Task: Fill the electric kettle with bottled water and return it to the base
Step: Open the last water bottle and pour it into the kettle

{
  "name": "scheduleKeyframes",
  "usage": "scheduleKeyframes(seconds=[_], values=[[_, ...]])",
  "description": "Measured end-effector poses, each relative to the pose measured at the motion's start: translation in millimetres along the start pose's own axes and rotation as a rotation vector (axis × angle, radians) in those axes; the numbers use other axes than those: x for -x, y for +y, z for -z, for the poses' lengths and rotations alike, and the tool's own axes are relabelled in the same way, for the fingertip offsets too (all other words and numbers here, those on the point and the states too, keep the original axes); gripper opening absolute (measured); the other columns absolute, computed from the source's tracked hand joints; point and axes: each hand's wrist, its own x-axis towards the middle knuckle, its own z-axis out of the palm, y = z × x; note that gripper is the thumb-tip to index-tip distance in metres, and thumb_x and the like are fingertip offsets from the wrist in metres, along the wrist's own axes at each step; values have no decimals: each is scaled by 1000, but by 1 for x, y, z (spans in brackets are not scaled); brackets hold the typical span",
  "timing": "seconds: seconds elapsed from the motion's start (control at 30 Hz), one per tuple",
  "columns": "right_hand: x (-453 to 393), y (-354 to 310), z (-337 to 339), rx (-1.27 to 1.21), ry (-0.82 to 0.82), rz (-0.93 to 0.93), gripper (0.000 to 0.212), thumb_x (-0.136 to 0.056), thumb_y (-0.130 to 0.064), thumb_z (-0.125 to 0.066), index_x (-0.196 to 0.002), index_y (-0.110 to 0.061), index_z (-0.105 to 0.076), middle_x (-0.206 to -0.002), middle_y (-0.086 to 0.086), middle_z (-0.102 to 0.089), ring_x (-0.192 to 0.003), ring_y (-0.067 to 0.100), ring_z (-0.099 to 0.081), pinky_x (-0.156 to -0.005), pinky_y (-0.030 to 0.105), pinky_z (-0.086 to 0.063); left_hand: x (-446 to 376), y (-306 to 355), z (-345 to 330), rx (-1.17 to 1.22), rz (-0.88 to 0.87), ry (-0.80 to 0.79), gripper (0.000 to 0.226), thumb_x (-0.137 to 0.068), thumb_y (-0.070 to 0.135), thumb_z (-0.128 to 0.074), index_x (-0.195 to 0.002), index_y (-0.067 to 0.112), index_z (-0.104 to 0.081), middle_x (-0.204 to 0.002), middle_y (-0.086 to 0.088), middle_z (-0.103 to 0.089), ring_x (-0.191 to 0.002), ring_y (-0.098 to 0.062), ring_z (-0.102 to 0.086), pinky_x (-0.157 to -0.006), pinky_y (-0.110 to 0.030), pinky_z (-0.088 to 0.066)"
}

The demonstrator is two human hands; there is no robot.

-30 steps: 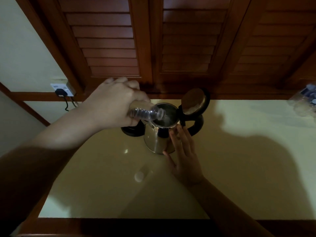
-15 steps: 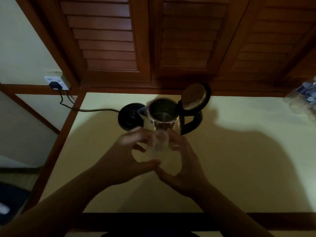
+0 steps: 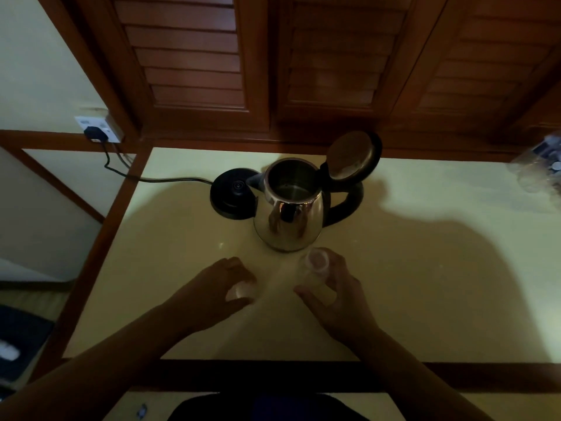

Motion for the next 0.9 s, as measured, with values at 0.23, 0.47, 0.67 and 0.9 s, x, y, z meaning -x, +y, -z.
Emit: scheduleKeyframes(seconds=[0.23,0.47,0.67,0.9], values=[[-1,5,-6,3,-5,-34,65,-89,-49,-79,-140,-57,-39,-124,-16,-68,-108,9,-71,-86,43,-60,-21,67,51,183,-200,386,33,-92,47,-70,-118,27,-73,-106,11,-65,-91,-1,-59,-76,-6,-43],[-3,6,-7,26,-1,-14,71,-91,-49,-78,-139,-71,-31,-126,-22,-66,-113,1,-68,-93,29,-60,-51,112,54,178,-301,220,39,-90,43,-73,-122,20,-74,-108,12,-60,-92,7,-56,-76,-5,-42],[-5,6,-5,2,-12,-33,68,-90,-53,-73,-143,-64,-33,-128,-21,-65,-117,-10,-63,-94,13,-51,-53,116,59,118,-305,202,46,-84,56,-73,-115,22,-76,-104,10,-66,-88,-4,-61,-75,-18,-51],[-1,21,-9,-11,-49,-81,69,-90,-53,-76,-148,-39,-40,-132,-5,-70,-119,10,-68,-98,33,-56,-53,135,54,-292,-318,241,27,-93,39,-70,-102,14,-74,-101,-3,-69,-89,-19,-65,-73,-28,-48]])
